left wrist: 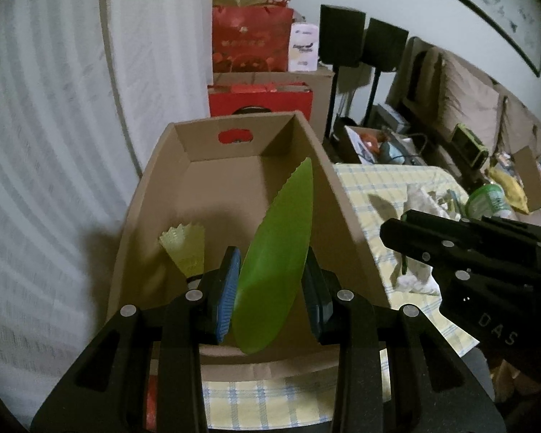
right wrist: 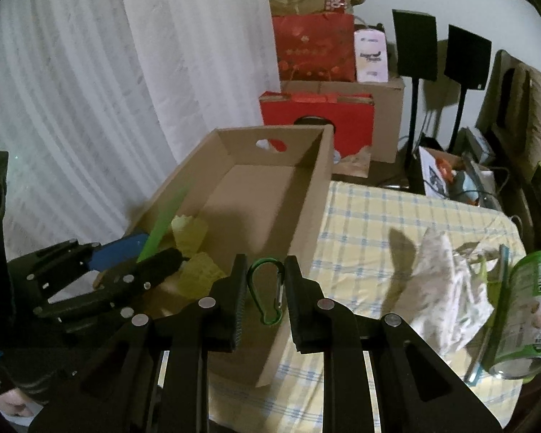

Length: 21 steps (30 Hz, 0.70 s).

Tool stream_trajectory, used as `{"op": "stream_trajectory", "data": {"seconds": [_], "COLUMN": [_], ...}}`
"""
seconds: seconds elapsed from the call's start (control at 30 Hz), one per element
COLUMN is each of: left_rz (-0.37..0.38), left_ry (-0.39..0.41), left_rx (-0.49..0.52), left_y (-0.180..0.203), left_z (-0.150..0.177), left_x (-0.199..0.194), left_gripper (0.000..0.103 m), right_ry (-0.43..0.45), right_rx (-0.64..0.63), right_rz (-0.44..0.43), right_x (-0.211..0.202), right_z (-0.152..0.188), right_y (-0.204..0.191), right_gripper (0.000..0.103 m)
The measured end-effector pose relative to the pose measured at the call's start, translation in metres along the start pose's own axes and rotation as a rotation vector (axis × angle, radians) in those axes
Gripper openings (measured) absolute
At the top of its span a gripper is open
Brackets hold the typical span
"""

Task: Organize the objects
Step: 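Carry the paddle and carabiner with both grippers over the box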

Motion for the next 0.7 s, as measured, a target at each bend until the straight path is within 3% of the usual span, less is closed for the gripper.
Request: {"op": "stream_trajectory", "data": {"seconds": [0.7], "left_rz": [-0.01], "left_ry": [-0.06], "left_rx": [-0.06], "left_y": [-0.026], "left_z": [0.021], "left_x": [0.018], "left_gripper": [0.033], "right_ry": [-0.066], "right_rx": [-0.018], "right_rz": [-0.034], "right_x": [0.033], "right_z": [0.016], "right_y": [-0.019], "right_gripper": [0.021]}}
Point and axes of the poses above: each gripper's, at about its wrist camera, not at the fingertips, and x roughly the way its jaws point, y to its right, z to its underside, the point moved 3 cm from there along x, roughly the way its jaws point, and after that the axes turned 3 degrees about z, right-handed, at the moved point
